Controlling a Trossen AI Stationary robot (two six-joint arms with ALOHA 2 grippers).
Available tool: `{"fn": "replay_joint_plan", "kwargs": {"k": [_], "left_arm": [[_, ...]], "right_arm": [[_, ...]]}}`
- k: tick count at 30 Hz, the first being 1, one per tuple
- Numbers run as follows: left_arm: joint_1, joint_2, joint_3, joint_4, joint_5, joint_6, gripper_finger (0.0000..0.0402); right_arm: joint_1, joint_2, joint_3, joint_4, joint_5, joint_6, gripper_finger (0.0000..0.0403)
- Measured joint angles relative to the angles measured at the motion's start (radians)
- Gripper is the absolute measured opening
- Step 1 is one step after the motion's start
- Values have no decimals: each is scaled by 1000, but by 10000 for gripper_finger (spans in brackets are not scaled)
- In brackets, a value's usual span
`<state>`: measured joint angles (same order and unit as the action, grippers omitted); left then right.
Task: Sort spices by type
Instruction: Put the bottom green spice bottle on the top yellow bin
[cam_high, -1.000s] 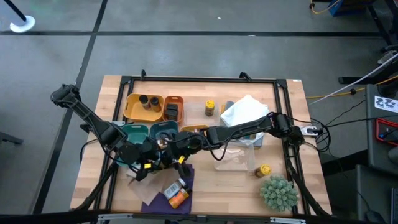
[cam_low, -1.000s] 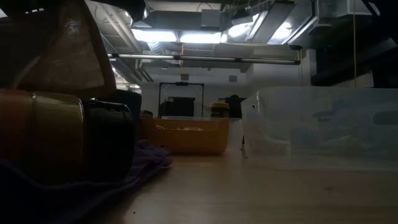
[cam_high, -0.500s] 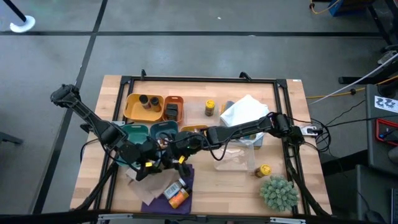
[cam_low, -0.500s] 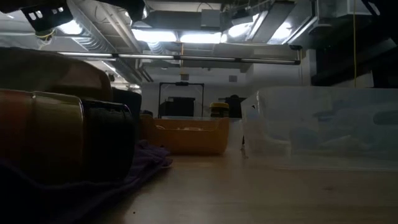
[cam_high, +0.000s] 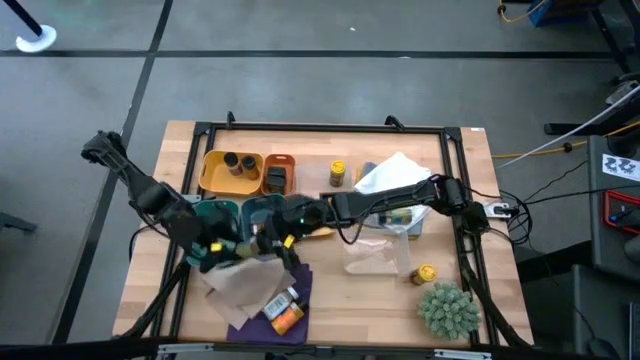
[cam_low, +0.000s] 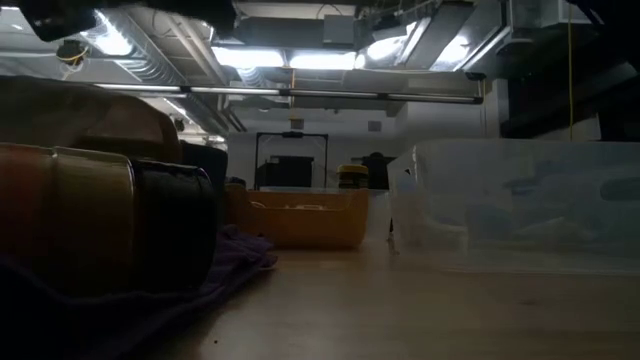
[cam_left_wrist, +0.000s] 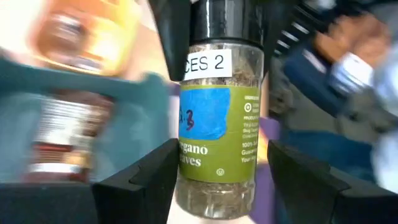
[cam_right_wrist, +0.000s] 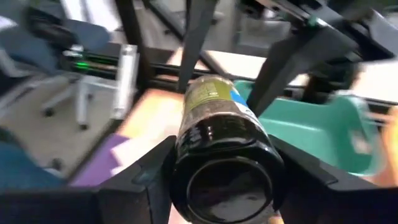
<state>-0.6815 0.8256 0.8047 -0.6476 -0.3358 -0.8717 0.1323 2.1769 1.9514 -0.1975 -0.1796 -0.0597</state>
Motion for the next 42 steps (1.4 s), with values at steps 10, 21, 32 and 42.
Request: {"fn": "replay_joint_plan", "kwargs": {"k": [10,21,32,42], "left_arm": [[3,-151,0,-225,-388,-62,226],[2,-191,3,-332,-678,-50,225],[33,-93,3,-331,-738,4,226],[316,12,2,-344,-843,-42,208]], "right_arm": [[-144,2,-1,15,41,-28,212],[-291,49,-3,16,96,-14,214],[-334,121,-4,15,45,54,215],[-336,131,-3,33,39,56,216]]}}
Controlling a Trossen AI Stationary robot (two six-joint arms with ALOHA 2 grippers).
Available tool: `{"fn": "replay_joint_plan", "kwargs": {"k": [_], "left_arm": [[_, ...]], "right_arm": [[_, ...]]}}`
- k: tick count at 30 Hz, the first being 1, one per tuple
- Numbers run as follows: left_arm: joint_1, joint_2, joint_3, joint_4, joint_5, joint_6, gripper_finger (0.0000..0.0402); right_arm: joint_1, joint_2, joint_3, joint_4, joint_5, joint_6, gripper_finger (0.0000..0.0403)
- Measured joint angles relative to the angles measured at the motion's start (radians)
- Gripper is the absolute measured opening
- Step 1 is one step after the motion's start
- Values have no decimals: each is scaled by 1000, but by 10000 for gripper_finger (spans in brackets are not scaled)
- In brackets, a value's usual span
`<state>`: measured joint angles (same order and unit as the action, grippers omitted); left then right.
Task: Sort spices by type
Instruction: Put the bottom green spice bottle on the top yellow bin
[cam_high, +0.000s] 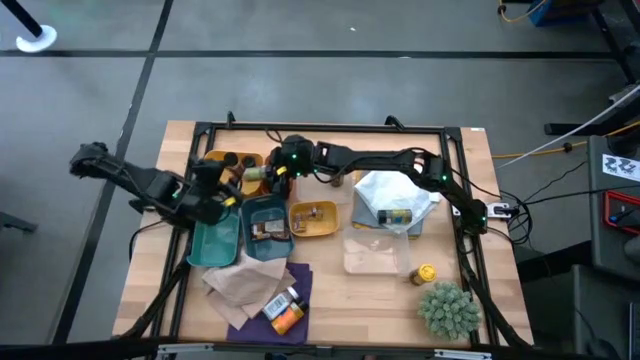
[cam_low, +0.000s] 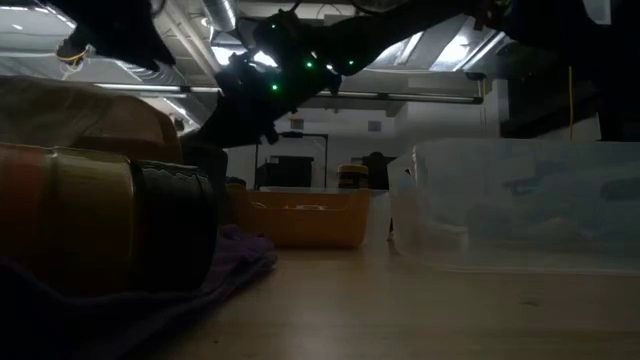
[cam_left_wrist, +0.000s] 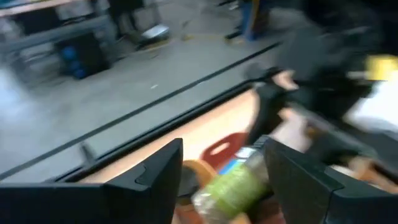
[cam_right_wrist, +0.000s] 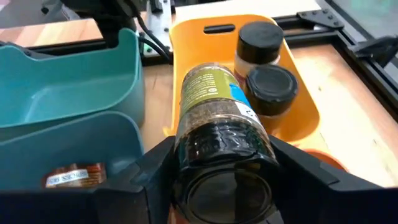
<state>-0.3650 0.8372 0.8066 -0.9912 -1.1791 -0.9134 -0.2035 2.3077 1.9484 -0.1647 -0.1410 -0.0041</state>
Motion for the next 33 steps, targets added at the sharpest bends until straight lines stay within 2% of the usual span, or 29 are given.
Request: {"fn": "replay_joint_plan", "kwargs": {"k": [7,14,24,33], "left_arm": [[238,56,0,-4,173,61,172],[384,131,0,-2,314,106,138],[493,248,0,12,433,114,104],[506,322,0,40,509,111,61]], "right_arm": [[1,0,0,16,-1,23,216],[1,0,0,15,0,23,216],[1,0,0,15,1,23,216],[1,0,0,10,1,22,216]]}}
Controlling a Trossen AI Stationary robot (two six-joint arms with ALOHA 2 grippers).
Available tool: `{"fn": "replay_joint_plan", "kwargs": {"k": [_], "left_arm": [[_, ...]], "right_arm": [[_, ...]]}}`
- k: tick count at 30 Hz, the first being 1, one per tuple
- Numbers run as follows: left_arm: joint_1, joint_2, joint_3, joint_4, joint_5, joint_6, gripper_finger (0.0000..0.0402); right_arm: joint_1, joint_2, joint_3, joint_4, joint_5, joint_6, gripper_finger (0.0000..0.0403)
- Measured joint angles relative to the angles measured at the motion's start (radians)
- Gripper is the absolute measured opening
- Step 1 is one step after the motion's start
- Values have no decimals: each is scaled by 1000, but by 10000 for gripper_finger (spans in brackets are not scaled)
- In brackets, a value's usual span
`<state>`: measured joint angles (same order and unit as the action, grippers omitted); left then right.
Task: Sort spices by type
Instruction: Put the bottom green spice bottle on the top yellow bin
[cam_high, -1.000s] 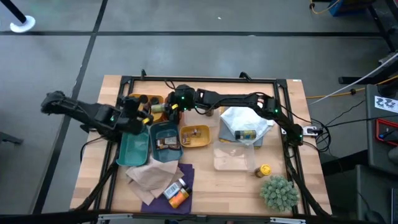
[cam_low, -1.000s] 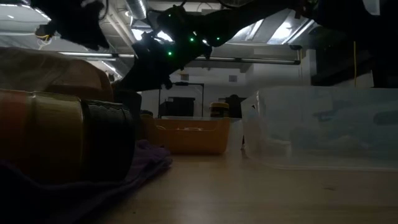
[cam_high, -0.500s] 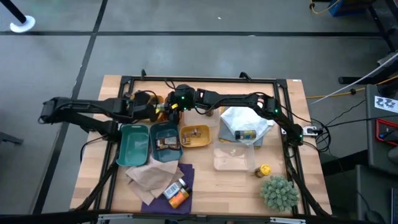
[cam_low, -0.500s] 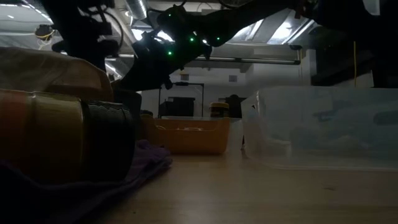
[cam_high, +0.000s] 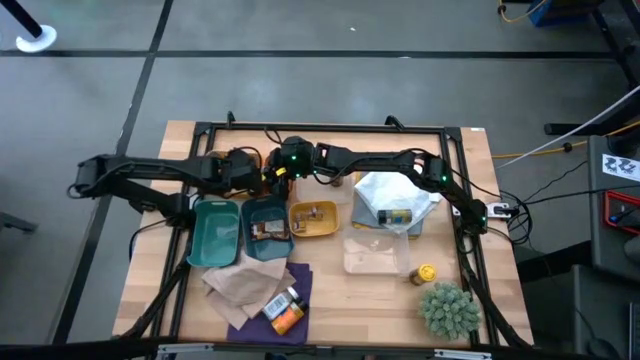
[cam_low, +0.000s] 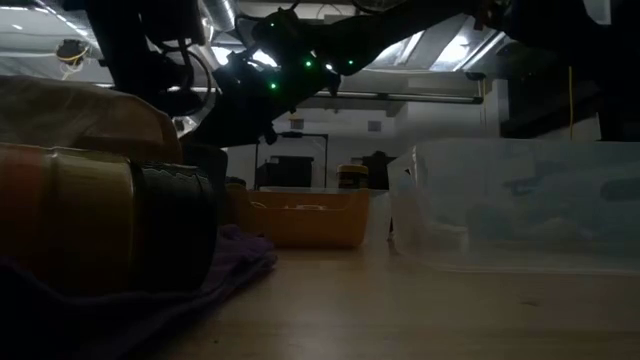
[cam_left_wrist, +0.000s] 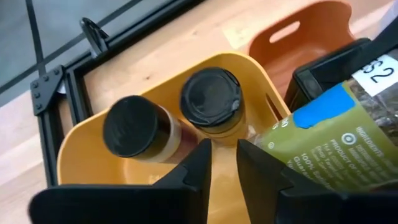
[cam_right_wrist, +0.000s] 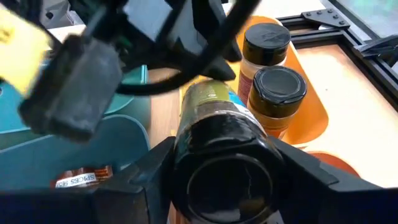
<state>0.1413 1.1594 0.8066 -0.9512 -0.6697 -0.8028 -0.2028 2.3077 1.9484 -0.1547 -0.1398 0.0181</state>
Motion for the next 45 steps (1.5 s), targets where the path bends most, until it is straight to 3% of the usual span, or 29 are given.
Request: {"fn": "replay_joint_plan", "kwargs": {"k": [15,33,45], "left_arm": [[-1,85,0,-3,7,-6,3],[-1,86,-4,-8,13,-8,1],[-1,86,-4,-10,24,-11,3]], "right_arm": [[0,21,0,38,16,-49,216],[0,21,1,37,17,-50,273],[0,21,1,34,17,-50,276]]}}
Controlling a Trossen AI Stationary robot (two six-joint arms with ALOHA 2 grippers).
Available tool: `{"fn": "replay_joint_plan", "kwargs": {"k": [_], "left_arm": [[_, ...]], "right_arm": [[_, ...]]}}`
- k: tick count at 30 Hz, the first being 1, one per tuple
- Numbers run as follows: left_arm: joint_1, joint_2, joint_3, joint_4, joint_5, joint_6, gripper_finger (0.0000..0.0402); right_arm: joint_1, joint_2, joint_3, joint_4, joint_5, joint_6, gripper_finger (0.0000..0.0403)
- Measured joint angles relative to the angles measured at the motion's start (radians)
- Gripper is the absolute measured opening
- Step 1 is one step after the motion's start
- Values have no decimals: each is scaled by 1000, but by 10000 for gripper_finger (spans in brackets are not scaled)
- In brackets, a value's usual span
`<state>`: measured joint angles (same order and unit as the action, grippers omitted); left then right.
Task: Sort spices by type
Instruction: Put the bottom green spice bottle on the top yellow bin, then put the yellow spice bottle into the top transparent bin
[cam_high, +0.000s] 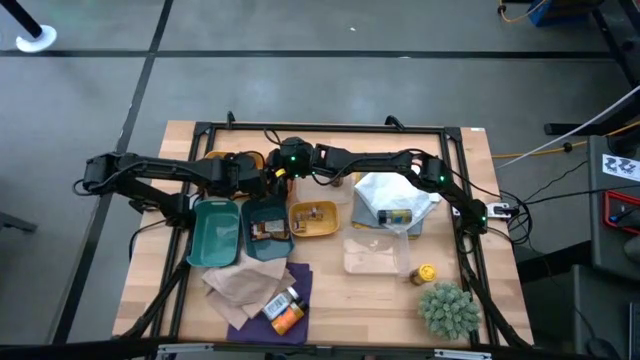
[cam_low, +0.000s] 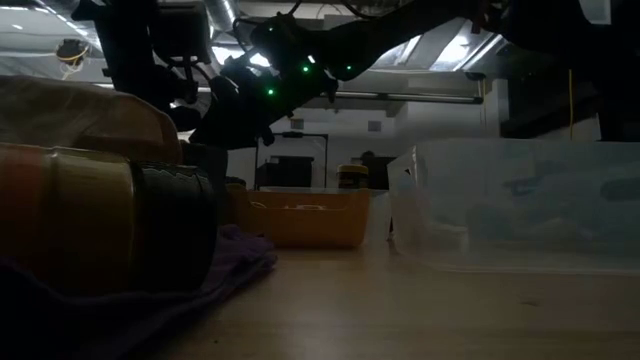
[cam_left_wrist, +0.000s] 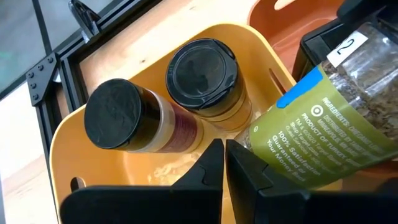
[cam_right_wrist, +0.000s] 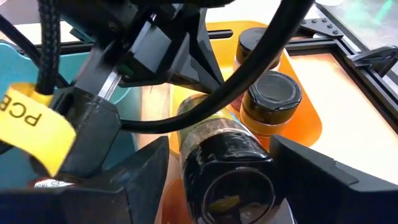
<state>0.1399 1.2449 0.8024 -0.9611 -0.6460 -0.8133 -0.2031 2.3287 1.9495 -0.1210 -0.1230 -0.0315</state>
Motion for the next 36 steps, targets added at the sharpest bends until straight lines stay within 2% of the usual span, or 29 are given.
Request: {"fn": "replay_joint_plan", "kwargs": {"k": [9,20,31,36], "left_arm": [[0,-1,-55,3,1,-36,3],[-3,-1,-104,16,0,-78,4],[-3,-1,-104,38,57,-102,4],[-3,-14,-104,29,36,-99,4]], "right_arm": [[0,-20,1,-15,0,-77,276],[0,-61,1,-57,17,-87,276],[0,-188,0,-283,81,-134,276],[0,-228,0,-359,87,-134,276]]}}
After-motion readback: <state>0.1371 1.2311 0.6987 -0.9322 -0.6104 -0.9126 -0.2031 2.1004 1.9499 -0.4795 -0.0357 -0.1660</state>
